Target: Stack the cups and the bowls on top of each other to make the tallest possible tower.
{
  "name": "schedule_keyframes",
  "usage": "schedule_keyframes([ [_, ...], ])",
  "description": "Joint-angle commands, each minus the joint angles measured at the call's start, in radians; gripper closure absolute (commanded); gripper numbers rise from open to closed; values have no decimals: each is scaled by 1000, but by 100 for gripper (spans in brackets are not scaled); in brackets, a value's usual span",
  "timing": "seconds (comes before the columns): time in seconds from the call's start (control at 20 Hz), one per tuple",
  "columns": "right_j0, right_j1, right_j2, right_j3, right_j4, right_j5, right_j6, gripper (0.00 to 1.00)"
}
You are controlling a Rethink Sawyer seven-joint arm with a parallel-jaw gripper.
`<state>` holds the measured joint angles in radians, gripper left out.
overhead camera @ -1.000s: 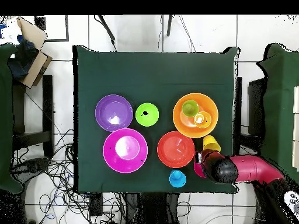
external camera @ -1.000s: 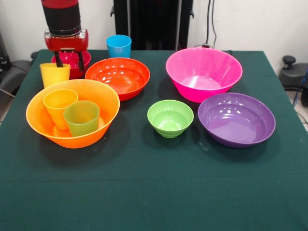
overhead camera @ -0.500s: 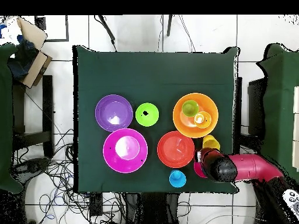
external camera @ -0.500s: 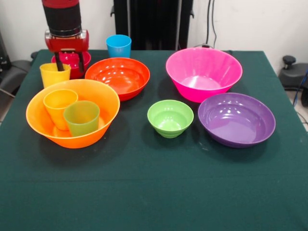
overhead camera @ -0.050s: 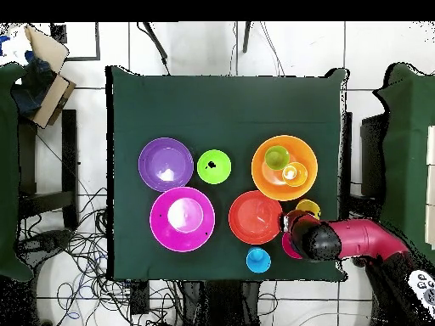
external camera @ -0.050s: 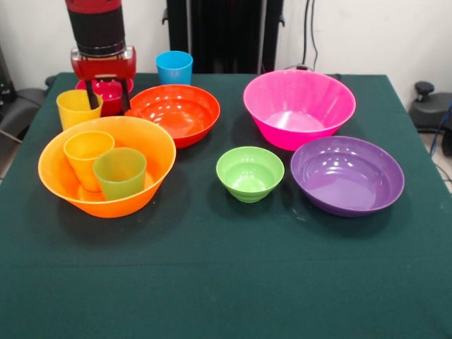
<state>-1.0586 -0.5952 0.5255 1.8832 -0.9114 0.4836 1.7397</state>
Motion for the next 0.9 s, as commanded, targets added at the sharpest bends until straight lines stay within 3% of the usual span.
schedule_keyframes([
  [0.05,67,36,40,-69,-74,0,-141,0],
  [0.5,48,54,39,-88,-79,-8,-159,0],
  [0.55,42,55,41,-88,-76,-13,-158,100],
  [0.7,29,60,44,-84,-56,-24,-136,100],
  [0.9,73,45,5,-99,-66,-4,-88,100],
])
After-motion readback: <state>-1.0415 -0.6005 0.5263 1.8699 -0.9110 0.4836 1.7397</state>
